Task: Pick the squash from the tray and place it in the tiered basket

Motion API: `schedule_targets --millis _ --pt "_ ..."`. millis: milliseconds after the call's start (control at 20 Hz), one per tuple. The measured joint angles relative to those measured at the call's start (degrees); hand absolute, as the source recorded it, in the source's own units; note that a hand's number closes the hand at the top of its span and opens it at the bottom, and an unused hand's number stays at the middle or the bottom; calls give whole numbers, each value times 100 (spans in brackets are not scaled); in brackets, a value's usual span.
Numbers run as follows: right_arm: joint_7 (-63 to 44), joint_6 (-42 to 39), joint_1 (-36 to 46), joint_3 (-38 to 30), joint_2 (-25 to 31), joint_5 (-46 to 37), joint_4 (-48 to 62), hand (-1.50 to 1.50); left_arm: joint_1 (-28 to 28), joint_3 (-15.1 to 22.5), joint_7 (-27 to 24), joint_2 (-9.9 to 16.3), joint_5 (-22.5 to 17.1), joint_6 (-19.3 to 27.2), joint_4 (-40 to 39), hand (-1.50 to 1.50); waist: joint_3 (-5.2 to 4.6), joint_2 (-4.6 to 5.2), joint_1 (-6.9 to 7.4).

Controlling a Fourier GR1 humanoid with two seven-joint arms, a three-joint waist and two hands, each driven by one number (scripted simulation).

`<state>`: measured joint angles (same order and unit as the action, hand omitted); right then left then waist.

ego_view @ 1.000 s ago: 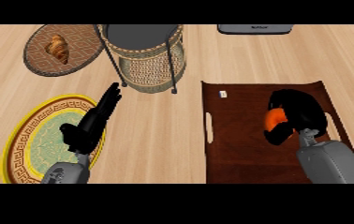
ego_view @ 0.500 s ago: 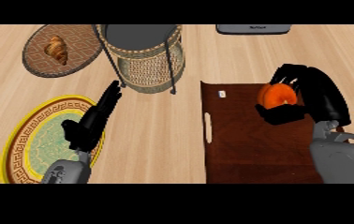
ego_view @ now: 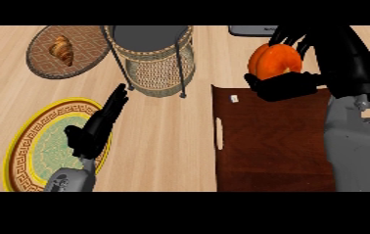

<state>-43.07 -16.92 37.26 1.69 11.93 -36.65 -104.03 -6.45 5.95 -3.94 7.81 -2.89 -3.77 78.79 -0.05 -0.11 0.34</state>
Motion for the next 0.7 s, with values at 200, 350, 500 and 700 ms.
schedule_targets --millis 200,350,500,700 --pt "-501 81 1100 -46 -332 -47 639 150 -33 -13 -89 -6 32 -59 -103 0 -2 10 36" --pt "-636 249 1945 -111 -526 -150 1499 150 -103 -19 -9 -11 37 -80 -98 0 -3 23 78" --pt "-668 438 2669 -287 -645 -173 2326 150 -146 -35 -1 -24 51 -81 -82 0 -2 29 96" --pt "-509 903 3530 -449 -879 -286 3627 150 -227 -22 -34 -51 77 -120 -167 0 -4 57 156"
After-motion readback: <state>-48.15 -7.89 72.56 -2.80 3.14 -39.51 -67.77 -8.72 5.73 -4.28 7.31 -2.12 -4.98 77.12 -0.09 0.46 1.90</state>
